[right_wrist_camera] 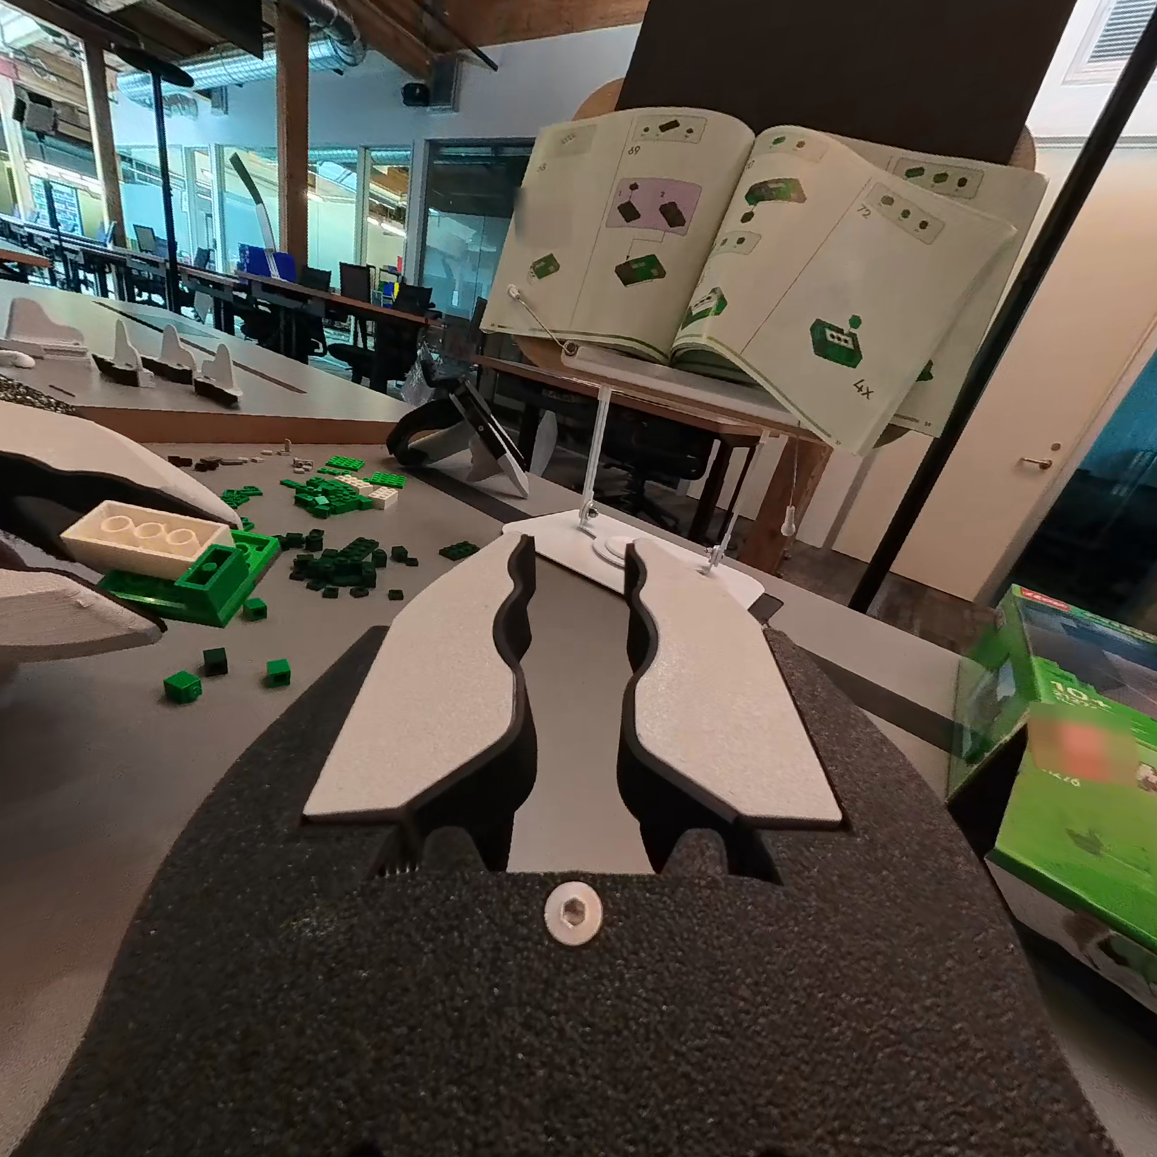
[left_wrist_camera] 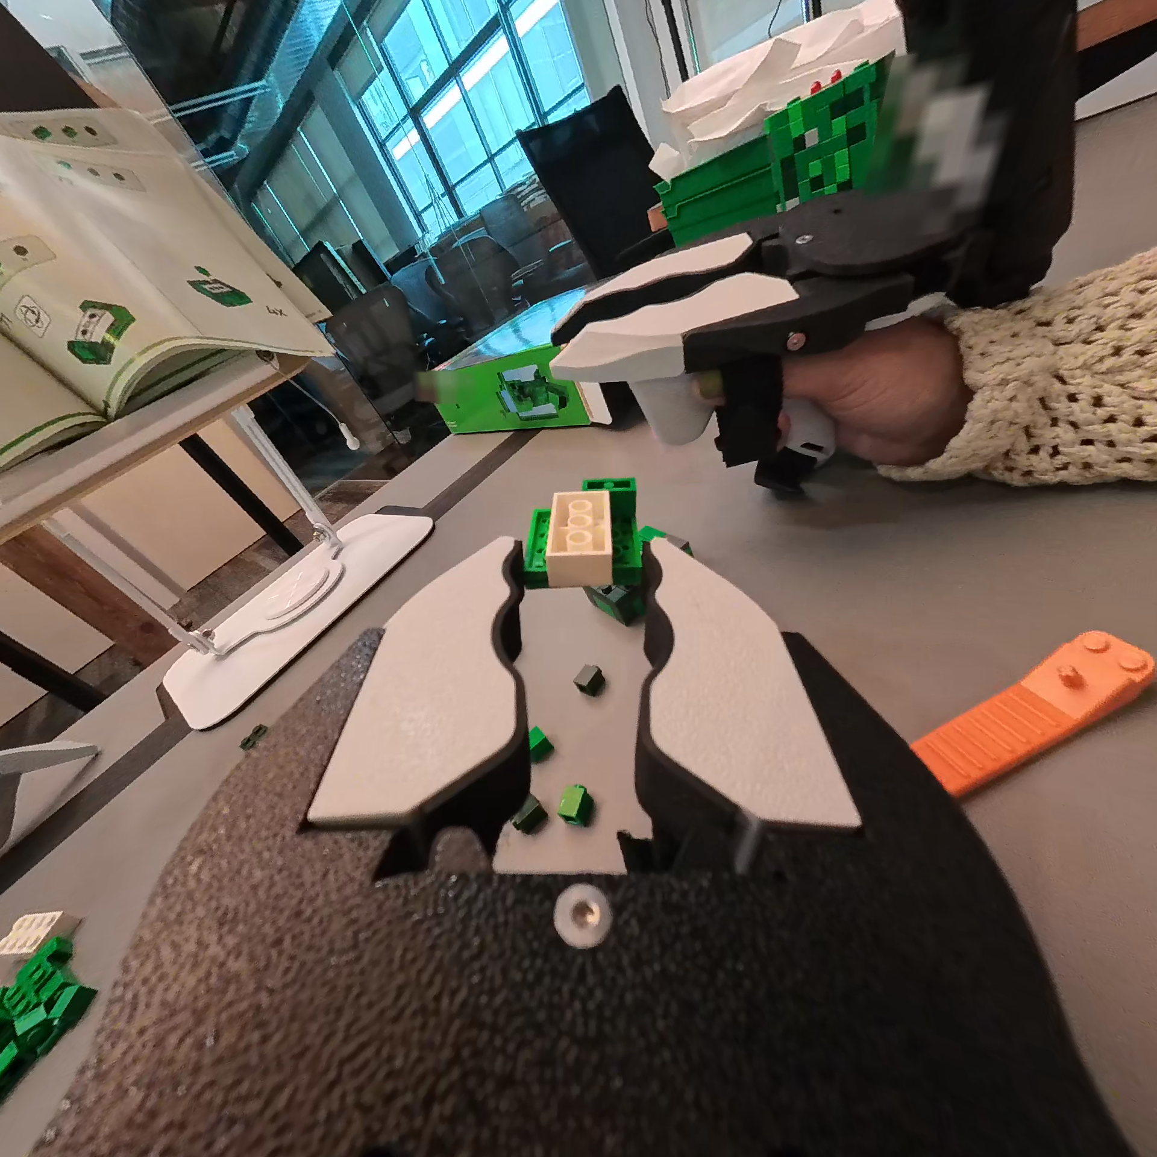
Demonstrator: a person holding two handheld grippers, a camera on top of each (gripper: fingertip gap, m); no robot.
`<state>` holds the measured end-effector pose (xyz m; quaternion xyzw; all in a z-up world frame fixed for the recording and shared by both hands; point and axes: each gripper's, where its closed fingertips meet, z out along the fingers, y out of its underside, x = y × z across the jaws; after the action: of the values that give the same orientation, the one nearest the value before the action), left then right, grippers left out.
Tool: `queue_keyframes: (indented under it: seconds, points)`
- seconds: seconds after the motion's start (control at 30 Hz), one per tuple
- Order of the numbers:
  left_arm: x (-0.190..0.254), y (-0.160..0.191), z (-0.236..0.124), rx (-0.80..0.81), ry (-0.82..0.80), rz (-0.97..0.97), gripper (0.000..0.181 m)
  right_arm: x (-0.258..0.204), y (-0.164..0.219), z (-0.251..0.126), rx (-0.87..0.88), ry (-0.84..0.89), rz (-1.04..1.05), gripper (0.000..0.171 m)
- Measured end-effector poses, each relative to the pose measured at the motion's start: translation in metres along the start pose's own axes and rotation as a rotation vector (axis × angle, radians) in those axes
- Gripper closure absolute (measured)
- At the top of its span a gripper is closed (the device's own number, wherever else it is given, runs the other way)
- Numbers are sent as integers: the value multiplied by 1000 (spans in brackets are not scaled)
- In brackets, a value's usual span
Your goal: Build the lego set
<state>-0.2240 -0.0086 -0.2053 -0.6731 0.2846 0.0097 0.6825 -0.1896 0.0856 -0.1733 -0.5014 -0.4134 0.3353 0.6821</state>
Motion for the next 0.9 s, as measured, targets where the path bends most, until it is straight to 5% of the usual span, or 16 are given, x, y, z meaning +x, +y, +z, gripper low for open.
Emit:
queue_keyframes:
  seconds: [0.9]
  points:
    - [-11,-9,-6,57,-61,-21,145,0,1,0,-8,-10,-1,151]
